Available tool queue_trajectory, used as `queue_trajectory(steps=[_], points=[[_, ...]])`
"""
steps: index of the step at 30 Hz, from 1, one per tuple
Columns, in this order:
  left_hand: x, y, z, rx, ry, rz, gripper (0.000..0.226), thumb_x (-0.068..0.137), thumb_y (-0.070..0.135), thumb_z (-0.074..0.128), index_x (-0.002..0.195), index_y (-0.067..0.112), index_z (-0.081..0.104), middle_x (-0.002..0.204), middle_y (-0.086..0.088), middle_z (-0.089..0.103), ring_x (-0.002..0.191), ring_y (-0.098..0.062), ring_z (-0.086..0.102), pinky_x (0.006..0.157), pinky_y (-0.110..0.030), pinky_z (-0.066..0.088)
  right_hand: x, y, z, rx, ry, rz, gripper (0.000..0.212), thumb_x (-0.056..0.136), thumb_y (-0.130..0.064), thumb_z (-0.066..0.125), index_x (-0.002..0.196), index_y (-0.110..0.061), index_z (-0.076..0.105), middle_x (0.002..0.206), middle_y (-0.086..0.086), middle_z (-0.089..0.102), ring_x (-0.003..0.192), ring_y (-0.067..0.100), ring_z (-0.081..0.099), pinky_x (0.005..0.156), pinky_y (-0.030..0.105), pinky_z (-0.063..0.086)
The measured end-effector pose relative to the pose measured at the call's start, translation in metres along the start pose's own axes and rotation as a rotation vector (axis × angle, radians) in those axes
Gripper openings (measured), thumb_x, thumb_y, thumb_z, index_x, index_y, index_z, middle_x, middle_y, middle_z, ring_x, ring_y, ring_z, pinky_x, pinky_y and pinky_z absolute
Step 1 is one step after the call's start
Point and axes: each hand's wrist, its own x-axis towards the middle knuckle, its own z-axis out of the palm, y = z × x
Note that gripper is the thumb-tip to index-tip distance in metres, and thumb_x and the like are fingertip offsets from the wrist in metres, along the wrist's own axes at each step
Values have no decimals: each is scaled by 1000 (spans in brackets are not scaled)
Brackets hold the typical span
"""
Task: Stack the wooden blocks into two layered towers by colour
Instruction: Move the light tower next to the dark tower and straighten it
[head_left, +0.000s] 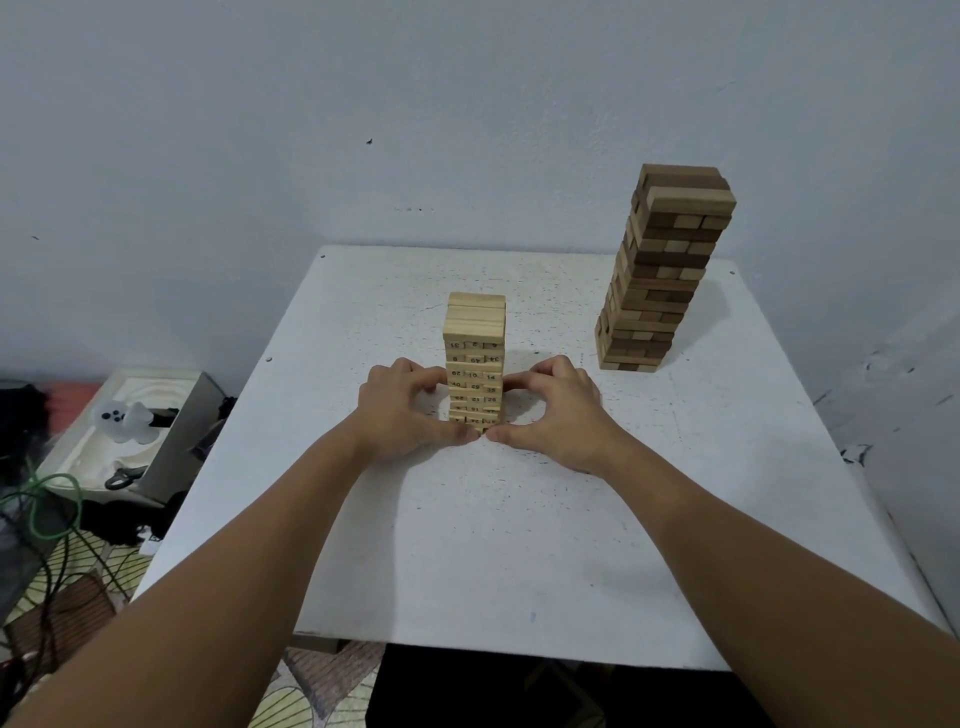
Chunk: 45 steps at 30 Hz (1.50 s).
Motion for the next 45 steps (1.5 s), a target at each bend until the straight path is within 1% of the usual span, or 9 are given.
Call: queue_trajectory(steps=[10,16,19,22,24,29,33,37,45], points=[[-1,2,0,26,5,-9,77,48,88,68,119,60,64,113,13,47,122,-15,37,108,-42,38,-1,-2,5,-14,58,-23,64,74,-64,81,132,-48,61,124,-12,39,128,14,30,116,38,25],[-2,0,-12,-136,-84,-77,78,52,60,95,123,54,66,121,14,49,131,-16,39,117,-44,35,-2,5,-8,7,-68,12,83,71,-61,85,145,-42,51,132,-12,34,135,12,28,118,38,31],[-9,-7,-20,-219,-80,-101,80,54,44,100,127,45,68,129,16,51,129,-11,49,116,-42,39,-4,9,-14,60,-105,19,75,75,-51,87,142,-39,55,131,-13,34,134,8,29,117,34,33],[-15,-4,-20,-227,-58,-93,62,59,39,100,112,50,69,128,18,50,127,-10,50,115,-39,41,-3,8,-13,82,-91,15,69,75,-51,87,138,-39,59,130,-12,36,134,9,29,116,33,33],[-15,-2,-19,-224,-56,-93,56,62,38,99,105,53,68,127,17,50,126,-11,50,113,-36,41,-2,8,-12,96,-91,20,66,75,-52,87,134,-41,61,130,-12,36,134,9,30,117,35,34],[-11,-7,-17,-264,-69,-102,60,59,38,100,115,37,78,124,14,52,124,-8,50,109,-28,37,-1,7,-12,133,-96,26,59,74,-54,87,127,-46,65,130,-12,36,133,10,29,118,39,33],[-12,-5,-15,-342,-47,-86,48,60,29,100,105,32,81,119,9,54,121,-8,54,109,-27,41,0,7,-11,134,-93,35,59,72,-58,87,126,-46,66,129,-12,36,133,11,29,118,42,33],[-12,-3,-12,-361,-5,-74,40,56,33,101,91,39,83,116,7,54,119,-11,55,109,-31,44,0,7,-11,136,-83,40,58,71,-57,89,124,-48,67,129,-13,36,133,12,29,118,42,33],[-12,-3,-9,-363,24,-75,40,58,29,101,94,30,83,117,5,54,116,-6,54,94,-13,40,1,6,-8,118,-69,43,57,71,-55,89,124,-47,67,128,-12,37,132,12,29,118,41,33]])
